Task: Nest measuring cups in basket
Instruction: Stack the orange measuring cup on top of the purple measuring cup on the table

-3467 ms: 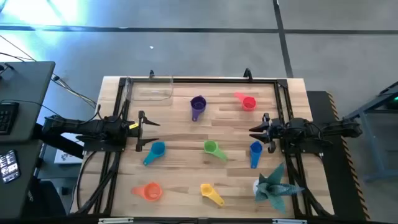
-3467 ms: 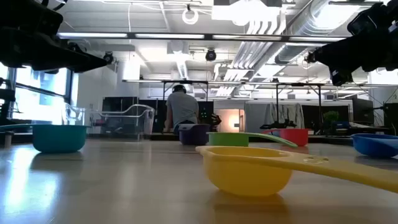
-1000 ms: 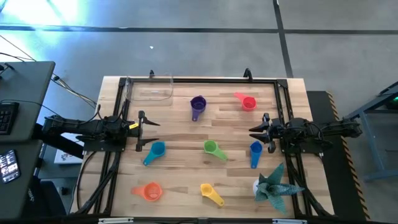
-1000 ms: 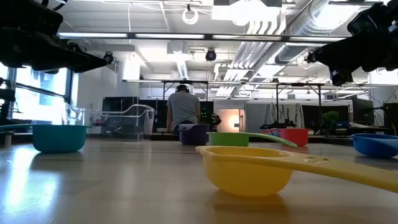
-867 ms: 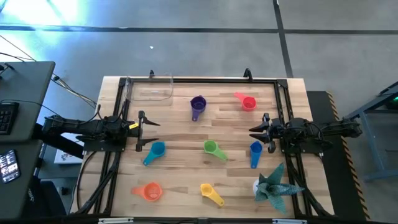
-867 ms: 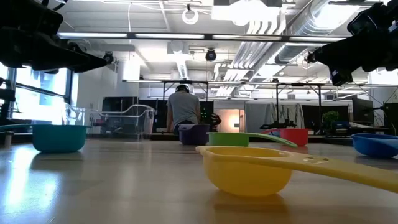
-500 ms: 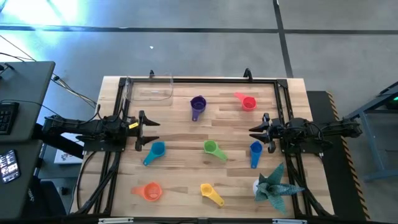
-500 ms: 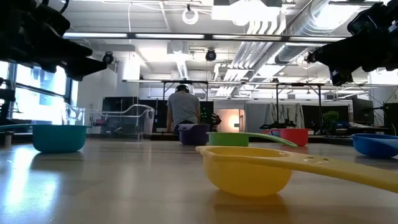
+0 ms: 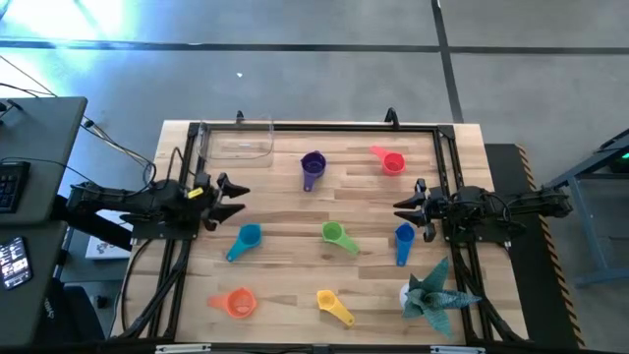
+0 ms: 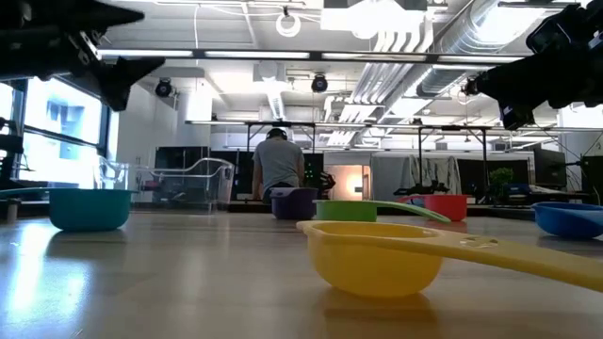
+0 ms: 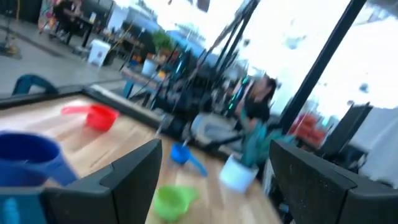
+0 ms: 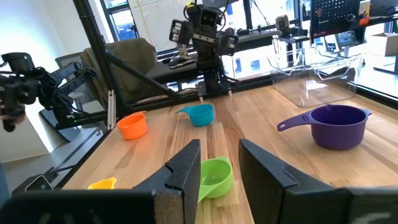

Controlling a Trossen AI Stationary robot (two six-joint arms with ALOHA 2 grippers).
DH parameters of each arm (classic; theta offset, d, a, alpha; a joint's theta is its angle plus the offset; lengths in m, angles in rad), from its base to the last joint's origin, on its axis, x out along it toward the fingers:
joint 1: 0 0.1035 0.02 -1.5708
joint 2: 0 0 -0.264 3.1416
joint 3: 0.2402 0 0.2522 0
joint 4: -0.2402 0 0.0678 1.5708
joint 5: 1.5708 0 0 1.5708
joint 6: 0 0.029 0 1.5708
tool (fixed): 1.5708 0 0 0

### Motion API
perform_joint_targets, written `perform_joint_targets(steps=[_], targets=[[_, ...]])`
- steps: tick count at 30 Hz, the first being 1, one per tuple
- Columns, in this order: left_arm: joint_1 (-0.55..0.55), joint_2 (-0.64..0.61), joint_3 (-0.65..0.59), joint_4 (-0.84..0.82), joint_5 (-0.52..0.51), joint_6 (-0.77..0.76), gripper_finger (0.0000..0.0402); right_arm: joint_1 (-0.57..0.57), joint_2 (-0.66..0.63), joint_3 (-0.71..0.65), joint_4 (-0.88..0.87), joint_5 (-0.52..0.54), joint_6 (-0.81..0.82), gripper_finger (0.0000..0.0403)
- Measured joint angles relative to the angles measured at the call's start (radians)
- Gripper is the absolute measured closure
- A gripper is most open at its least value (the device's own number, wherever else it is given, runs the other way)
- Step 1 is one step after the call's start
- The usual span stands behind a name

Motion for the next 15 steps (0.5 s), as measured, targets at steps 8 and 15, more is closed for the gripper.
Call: perform_joint_targets(steps=[8, 15], targets=[[0.000, 0.000, 0.009, 0.178, -0.063, -0.094, 0.0115, 0.000, 0.000, 0.000, 0.000, 0.000, 0.000, 0.0302], [-0.001, 0.000, 0.135, 0.053, -0.046, 0.018, 0.0115, 0.000, 0.000, 0.000, 0.000, 0.000, 0.000, 0.0302]])
